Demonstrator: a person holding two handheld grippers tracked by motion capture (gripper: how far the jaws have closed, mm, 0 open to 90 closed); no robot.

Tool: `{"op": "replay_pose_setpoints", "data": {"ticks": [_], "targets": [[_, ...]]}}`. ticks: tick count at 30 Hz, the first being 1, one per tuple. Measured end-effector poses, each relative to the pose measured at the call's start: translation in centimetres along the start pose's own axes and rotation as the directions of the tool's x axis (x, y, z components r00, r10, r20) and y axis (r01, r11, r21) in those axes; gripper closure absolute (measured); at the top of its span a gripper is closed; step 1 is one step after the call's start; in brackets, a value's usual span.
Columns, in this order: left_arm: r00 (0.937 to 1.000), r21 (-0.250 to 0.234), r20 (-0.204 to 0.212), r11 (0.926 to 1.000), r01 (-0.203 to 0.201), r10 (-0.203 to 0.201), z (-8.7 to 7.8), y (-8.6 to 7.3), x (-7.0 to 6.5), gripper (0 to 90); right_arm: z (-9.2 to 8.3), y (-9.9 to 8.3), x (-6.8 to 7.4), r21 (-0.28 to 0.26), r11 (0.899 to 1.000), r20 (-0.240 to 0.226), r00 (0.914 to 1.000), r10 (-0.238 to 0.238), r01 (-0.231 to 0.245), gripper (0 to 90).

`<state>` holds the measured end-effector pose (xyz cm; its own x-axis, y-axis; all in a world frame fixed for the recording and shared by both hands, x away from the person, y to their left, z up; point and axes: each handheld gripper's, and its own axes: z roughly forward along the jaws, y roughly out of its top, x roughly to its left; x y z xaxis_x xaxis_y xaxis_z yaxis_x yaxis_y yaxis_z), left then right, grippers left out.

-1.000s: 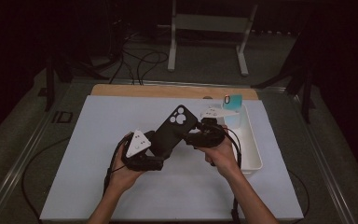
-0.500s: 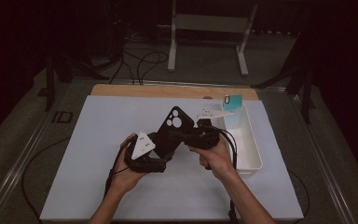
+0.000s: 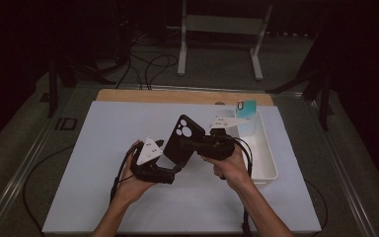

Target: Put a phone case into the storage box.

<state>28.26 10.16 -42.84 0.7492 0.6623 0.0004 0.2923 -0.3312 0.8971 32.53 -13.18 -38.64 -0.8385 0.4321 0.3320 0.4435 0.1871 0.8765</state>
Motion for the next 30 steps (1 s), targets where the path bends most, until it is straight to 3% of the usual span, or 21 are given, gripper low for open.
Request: {"op": "replay_pose_setpoints", "data": {"ticks": [7, 9, 13, 20, 22, 26, 30], "targets": [[0.9978, 0.033, 0.06, 0.9992, 0.025, -0.027, 0.1, -0.1, 0.2, 3.0, -0.4, 0.0, 0.3, 0.001, 0.999, -0.023, 0.999, -0.039, 0.039, 86.0], [0.9931, 0.037, 0.111, 0.9988, 0.032, -0.036, 0.3, -0.1, 0.2, 4.5, -0.4, 0.0, 0.8, 0.016, 0.996, -0.04, 0.9953, -0.088, 0.089, 85.9], [0.9878, 0.052, 0.153, 0.9985, 0.018, -0.026, 0.6, -0.3, -0.1, 8.5, -0.4, -0.1, 1.4, 0.023, 0.991, -0.08, 0.9884, -0.129, 0.131, 86.0], [0.9794, 0.063, 0.201, 0.998, 0.011, -0.024, 0.8, -0.5, -0.2, 19.7, -0.2, -0.2, 1.7, 0.03, 0.985, -0.133, 0.9776, -0.163, 0.169, 86.0], [0.9703, 0.06, 0.239, 0.998, 0.02, -0.034, 0.8, -0.6, -0.1, 29.4, -0.2, -0.2, 1.8, 0.036, 0.982, -0.145, 0.9732, -0.179, 0.186, 85.9], [0.9707, 0.065, 0.24, 0.9979, 0.001, -0.016, 0.7, -0.6, -0.2, 32.2, -0.3, -0.2, 1.7, 0.038, 0.981, -0.145, 0.972, -0.185, 0.192, 85.9], [0.9702, 0.068, 0.242, 0.9977, 0.001, -0.018, 0.7, -0.7, -0.2, 47.4, -0.3, -0.1, 1.5, 0.062, 0.973, -0.098, 0.971, -0.218, 0.225, 83.1]]}}
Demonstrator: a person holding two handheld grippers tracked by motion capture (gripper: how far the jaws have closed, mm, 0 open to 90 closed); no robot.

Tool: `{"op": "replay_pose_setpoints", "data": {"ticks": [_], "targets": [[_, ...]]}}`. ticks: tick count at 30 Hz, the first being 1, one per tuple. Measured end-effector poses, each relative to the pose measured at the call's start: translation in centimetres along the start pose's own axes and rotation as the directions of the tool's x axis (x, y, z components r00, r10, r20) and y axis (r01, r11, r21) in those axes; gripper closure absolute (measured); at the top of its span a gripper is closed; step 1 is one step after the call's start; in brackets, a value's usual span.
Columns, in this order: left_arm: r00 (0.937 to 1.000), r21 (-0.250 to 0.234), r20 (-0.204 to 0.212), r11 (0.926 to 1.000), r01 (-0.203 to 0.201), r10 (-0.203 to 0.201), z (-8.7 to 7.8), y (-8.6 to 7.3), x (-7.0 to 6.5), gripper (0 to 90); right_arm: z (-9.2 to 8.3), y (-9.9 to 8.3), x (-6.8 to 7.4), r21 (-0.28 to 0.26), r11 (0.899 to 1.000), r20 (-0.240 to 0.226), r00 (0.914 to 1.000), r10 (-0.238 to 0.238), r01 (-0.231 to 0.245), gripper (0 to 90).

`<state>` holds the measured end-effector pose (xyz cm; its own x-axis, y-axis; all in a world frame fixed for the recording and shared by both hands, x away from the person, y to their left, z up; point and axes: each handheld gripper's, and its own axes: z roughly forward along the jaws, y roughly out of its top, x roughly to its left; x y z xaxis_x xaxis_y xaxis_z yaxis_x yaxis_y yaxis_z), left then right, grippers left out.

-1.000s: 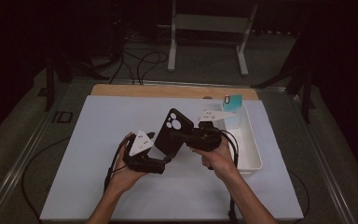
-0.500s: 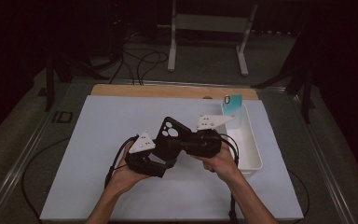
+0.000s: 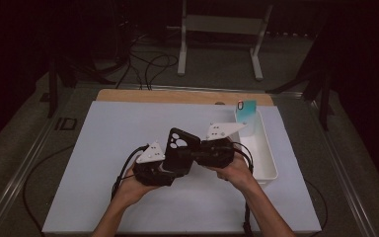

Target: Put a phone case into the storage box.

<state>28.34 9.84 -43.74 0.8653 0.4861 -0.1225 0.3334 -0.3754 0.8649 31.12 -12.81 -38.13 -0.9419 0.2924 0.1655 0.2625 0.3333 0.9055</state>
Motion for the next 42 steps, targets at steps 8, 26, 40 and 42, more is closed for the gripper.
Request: {"op": "replay_pose_setpoints", "data": {"ticks": [8, 26, 40, 42], "targets": [[0.9995, -0.021, 0.027, 0.9996, 0.018, -0.017, -0.4, 0.0, 0.2, 71.5, -0.3, -0.1, -0.2, 0.006, 1.0, 0.053, 0.9985, -0.012, 0.012, 66.1], [0.9999, -0.05, 0.014, 0.9987, 0.008, -0.007, -0.7, 0.2, -0.1, 85.1, 0.3, -0.2, -0.2, 0.009, 1.0, 0.133, 0.9907, 0.029, -0.03, 19.7], [0.995, -0.067, -0.092, 0.9972, 0.035, -0.041, -1.2, 0.1, 0.3, 85.1, -0.2, 0.0, -0.2, -0.017, 0.997, 0.186, 0.9799, 0.073, -0.071, 11.5], [0.9943, -0.061, -0.1, 0.9976, 0.032, -0.039, -1.1, 0.1, 0.3, 85.0, -0.3, 0.3, -0.1, -0.037, 0.995, 0.198, 0.9756, 0.095, -0.089, 10.6]]}}
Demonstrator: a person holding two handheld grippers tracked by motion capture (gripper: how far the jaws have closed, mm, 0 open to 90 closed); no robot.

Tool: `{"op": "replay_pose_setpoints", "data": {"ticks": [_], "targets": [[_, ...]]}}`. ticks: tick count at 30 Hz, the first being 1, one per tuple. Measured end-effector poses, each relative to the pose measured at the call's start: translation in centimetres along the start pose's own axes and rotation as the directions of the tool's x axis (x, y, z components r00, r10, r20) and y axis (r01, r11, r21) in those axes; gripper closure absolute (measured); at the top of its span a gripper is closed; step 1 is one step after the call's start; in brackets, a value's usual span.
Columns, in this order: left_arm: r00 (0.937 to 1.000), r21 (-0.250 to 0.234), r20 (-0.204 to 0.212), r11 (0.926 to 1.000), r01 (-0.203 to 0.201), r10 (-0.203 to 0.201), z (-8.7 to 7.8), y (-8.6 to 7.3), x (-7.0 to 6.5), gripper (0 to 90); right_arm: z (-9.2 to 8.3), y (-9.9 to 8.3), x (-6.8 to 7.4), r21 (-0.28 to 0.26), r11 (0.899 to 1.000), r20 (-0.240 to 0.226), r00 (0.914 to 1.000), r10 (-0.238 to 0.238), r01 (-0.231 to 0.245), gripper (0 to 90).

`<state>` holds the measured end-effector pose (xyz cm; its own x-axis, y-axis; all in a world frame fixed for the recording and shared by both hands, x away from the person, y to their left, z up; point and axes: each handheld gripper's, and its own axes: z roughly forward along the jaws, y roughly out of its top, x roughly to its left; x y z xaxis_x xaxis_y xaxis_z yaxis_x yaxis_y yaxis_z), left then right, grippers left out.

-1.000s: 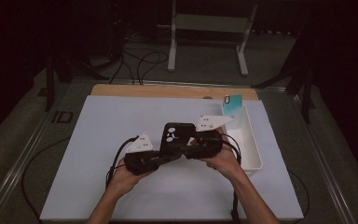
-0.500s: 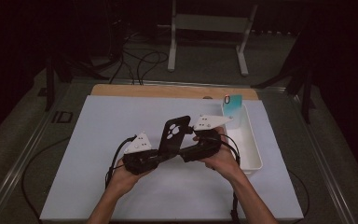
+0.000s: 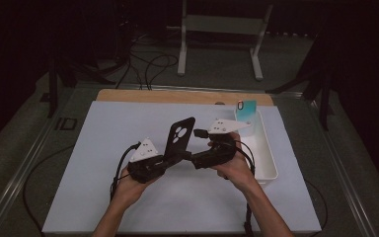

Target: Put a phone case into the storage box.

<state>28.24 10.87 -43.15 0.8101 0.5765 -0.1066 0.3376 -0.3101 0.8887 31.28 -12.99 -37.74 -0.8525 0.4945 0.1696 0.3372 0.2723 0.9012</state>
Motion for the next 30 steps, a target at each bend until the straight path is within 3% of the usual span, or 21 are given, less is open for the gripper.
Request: {"op": "replay_pose_setpoints", "data": {"ticks": [7, 17, 30], "targets": [[0.9998, 0.01, -0.018, 0.9999, -0.006, 0.006, 0.4, -0.2, -0.3, 85.0, -0.5, 1.0, 0.3, -0.052, 0.998, 0.024, 0.9992, 0.032, -0.031, 10.4], [0.999, 0.027, -0.03, 0.9991, -0.033, 0.033, 1.1, -0.3, -1.0, 85.0, 0.0, 1.5, 0.2, -0.087, 0.989, 0.059, 0.99, 0.128, -0.123, 11.6], [0.9988, 0.047, -0.033, 0.9983, -0.034, 0.035, 2.3, -0.6, -2.0, 83.8, 1.2, 1.6, 1.0, -0.108, 0.987, 0.099, 0.9871, 0.126, -0.115, 11.4]]}}
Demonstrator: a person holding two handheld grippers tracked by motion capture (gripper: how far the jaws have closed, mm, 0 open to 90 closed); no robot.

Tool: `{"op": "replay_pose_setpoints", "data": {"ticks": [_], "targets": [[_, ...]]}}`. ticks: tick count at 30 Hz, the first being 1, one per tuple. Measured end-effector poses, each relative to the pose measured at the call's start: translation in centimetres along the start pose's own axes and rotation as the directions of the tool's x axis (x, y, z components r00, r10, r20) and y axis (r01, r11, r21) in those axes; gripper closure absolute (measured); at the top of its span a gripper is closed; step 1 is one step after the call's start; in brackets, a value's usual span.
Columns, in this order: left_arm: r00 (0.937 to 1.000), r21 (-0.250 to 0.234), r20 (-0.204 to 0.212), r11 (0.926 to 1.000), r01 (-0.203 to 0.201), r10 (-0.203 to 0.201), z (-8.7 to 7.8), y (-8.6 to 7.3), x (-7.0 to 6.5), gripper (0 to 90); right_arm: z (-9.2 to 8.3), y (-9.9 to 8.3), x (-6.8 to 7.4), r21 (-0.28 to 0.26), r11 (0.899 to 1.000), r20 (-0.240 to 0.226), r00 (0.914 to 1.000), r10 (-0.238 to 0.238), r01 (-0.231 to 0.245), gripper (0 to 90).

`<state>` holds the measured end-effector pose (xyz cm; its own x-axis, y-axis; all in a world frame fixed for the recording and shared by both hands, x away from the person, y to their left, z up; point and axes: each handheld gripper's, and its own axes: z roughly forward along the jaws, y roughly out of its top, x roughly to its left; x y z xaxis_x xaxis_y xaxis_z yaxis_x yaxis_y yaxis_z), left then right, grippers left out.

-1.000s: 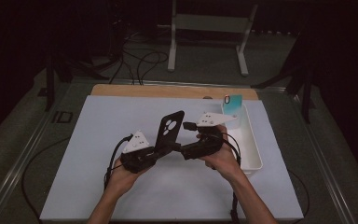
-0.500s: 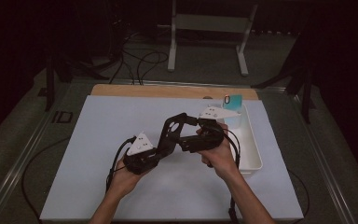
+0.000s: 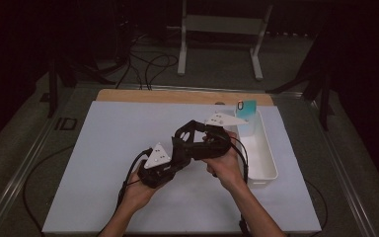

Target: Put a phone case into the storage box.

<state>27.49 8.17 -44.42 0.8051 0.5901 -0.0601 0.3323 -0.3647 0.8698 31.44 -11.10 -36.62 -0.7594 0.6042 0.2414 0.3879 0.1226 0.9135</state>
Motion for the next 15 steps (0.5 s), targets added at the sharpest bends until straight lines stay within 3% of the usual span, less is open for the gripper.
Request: {"op": "replay_pose_setpoints", "data": {"ticks": [15], "targets": [[0.9997, 0.001, -0.024, 1.0, -0.001, 0.001, 0.17, -0.06, -0.12, 81.8, 0.01, -0.04, 0.52, 0.006, 0.999, 0.032, 0.9986, -0.042, 0.042, 13.7]]}}
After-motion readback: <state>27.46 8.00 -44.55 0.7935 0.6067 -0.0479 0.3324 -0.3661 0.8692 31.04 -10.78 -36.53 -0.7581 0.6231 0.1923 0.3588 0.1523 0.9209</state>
